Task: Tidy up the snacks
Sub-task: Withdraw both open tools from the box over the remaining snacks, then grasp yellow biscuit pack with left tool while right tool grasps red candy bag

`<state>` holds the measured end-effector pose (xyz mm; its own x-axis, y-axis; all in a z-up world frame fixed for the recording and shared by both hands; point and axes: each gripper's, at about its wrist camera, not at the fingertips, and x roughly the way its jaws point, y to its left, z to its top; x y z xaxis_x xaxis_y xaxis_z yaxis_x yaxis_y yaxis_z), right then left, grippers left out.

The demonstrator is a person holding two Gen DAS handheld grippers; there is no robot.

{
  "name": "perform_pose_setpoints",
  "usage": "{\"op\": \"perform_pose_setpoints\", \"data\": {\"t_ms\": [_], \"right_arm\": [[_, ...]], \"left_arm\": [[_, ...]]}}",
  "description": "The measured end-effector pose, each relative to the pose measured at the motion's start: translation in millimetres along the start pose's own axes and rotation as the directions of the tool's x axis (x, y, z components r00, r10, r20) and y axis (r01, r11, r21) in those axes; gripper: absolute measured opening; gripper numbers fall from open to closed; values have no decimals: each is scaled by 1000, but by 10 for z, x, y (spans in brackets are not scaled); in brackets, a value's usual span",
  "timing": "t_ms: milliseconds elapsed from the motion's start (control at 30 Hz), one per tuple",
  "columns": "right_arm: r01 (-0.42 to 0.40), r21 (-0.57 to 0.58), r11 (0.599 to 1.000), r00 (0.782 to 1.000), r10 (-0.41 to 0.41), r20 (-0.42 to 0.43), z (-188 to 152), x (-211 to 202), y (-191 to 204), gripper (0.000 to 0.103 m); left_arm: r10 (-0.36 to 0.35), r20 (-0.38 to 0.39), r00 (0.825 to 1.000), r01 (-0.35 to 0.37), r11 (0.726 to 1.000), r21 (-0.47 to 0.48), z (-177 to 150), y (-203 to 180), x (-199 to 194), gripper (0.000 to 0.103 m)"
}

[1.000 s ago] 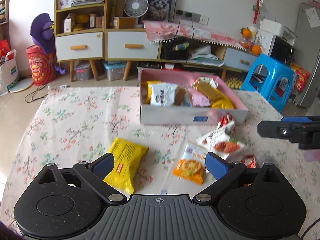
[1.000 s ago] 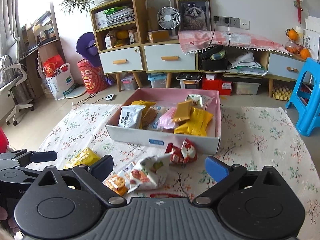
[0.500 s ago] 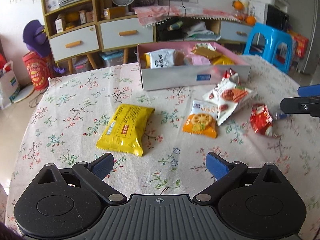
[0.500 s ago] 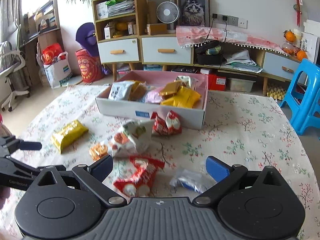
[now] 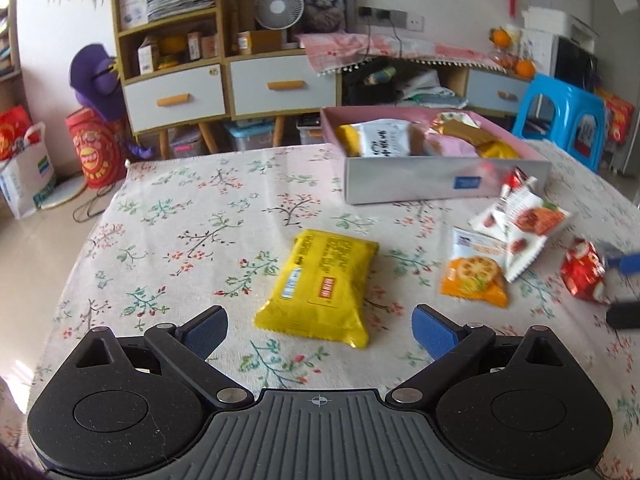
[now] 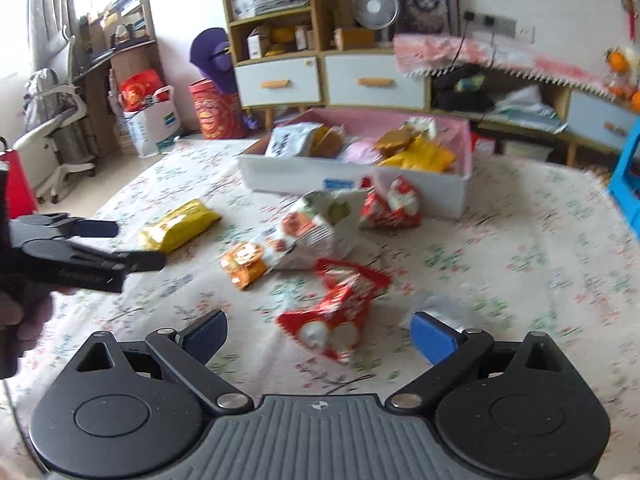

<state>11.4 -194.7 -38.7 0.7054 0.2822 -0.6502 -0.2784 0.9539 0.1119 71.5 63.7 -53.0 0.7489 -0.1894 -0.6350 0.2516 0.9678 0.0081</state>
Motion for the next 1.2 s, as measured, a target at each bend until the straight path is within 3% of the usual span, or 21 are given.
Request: {"op": "perform_pose_setpoints", "data": {"t_ms": [133, 300, 567, 767, 933, 1133, 1200], "right_arm": [[-40, 41, 998, 998, 42, -41, 13, 126, 16, 83], [-29, 59, 998, 998, 33, -61, 26, 268, -13, 79], [7, 0, 1000, 1000, -7, -24, 44, 337, 11, 72], [46, -28, 999, 999, -47, -17, 93, 376, 19, 57], [73, -31, 997, 997, -73, -9, 112, 376, 10, 36], [64, -16, 998, 998, -65, -17, 146, 384, -34, 17], [59, -10, 998, 998, -60, -20, 157, 384, -36, 17]], "left_arm": [[-30, 1, 1000, 30, 999, -24, 45, 44, 126, 99], [-54, -11, 998, 53, 998, -32, 68, 30, 273, 97], [-28, 14, 1000, 29, 999, -29, 48, 10, 354, 88], [0, 31, 1000, 1, 999, -39, 50, 10, 338, 70], [21, 35, 999, -19, 999, -48, 61, 11, 320, 52], [33, 24, 999, -32, 997, -64, 66, -15, 290, 49], [28, 18, 999, -27, 997, -72, 70, -21, 280, 49]]}}
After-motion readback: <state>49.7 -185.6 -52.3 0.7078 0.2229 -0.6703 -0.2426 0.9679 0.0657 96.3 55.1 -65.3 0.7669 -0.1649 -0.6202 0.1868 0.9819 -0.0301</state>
